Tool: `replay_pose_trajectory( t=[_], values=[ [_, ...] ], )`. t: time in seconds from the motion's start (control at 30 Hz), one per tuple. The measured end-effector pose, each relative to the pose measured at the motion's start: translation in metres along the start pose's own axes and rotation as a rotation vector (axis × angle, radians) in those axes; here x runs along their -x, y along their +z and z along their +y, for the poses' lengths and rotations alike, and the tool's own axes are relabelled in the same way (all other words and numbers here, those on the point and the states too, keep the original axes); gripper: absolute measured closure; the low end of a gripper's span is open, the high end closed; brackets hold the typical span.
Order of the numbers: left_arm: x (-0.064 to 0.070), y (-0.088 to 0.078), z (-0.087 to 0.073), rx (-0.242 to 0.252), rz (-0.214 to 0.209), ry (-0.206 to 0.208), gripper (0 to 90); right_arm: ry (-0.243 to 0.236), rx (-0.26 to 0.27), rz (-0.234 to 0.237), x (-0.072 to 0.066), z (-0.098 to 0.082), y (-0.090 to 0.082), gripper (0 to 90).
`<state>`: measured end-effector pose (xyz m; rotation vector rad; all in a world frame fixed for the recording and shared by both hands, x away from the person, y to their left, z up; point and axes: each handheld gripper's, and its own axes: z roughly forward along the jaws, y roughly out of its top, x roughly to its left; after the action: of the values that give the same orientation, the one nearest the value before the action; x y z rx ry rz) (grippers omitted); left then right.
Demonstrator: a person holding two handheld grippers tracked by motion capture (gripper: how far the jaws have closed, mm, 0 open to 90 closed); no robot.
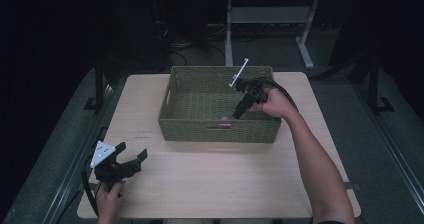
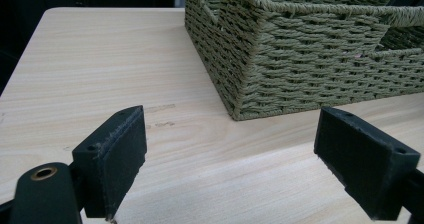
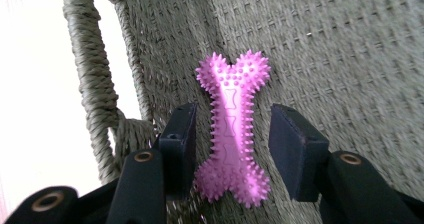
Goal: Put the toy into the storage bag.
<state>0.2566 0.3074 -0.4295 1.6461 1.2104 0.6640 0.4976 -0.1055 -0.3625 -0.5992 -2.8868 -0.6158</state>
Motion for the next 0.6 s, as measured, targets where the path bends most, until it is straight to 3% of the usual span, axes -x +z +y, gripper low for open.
replay_pose_trajectory(
  t=[0.6],
  values=[
    [0.001, 0.000, 0.000, -0.002, 0.000, -0.001, 13.0, 0.022, 0.075, -0.029, -0.012, -0.014, -0.031, 46.0]
  ],
)
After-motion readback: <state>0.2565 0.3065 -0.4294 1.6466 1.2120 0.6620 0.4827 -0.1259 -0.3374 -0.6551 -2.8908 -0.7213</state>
